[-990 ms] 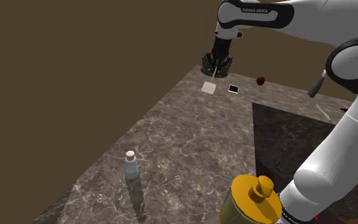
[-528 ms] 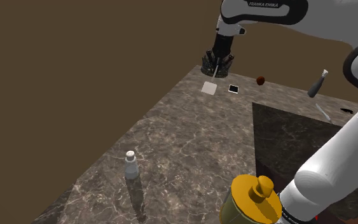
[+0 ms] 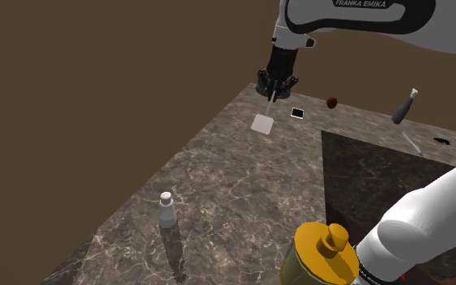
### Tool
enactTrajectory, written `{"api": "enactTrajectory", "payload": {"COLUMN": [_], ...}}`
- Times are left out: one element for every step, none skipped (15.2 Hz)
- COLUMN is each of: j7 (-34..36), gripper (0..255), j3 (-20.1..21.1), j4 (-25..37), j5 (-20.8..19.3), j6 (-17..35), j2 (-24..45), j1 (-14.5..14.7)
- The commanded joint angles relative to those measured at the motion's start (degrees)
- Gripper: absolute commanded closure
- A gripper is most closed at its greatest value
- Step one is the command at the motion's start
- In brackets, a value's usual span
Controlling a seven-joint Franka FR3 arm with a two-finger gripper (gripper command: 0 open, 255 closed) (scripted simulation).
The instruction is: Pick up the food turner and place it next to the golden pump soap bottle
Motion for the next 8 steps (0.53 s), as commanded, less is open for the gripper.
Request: {"api": "enactTrajectory", "payload": {"j7": [1.9,3.0,4.0,5.1,6.2,7.3,8.4,9.5], "gripper": [255,255,255,255,255,255,255,255], "j3": [1.1,1.8,2.5,3.2,3.9,4.6,5.3,6.1], "j4": [-2.3,-3.3,-4.3,-5.3,-6.1,-6.9,-7.7,-8.3], "j5": [0.6,0.9,1.3,1.7,2.1,2.6,3.0,3.5], "j6": [-0.2,-0.3,-0.5,-0.6,-0.8,-1.0,-1.2,-1.4], "j2": [-2.4,-3.6,-4.7,-5.8,-6.8,-7.8,-8.8,-9.7], "j1": [0.9,1.4,1.8,2.3,2.8,3.3,3.8,4.3]}}
